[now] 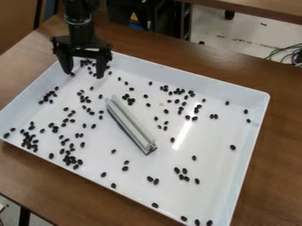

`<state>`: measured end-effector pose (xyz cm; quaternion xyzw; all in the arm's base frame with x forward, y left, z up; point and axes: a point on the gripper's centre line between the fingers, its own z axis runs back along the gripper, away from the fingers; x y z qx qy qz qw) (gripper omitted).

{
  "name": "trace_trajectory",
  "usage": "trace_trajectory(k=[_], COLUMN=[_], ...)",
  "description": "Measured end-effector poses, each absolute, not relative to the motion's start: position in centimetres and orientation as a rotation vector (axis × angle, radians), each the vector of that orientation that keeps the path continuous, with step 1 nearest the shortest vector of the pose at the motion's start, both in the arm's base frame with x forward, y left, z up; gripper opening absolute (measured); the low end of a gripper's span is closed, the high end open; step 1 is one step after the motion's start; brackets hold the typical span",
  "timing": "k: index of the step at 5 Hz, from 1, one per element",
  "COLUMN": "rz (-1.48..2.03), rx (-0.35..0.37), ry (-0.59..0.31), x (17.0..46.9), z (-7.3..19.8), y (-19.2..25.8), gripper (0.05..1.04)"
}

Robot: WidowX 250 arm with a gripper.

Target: Sweep into pile

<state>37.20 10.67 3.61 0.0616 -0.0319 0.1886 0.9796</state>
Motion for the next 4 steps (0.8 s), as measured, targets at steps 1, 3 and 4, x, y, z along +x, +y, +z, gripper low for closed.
trace_trajectory(k=[1, 3, 4], rz=[0.38, 0.553, 0.572], rx=[0.121, 0.153, 0.158], ry=[-0.022, -0.047, -0.07], x=[36.7, 35.9, 34.9], z=[2.2, 4.8, 5.5], y=[10.4, 8.6, 6.3], gripper=[1.0, 1.0, 1.0])
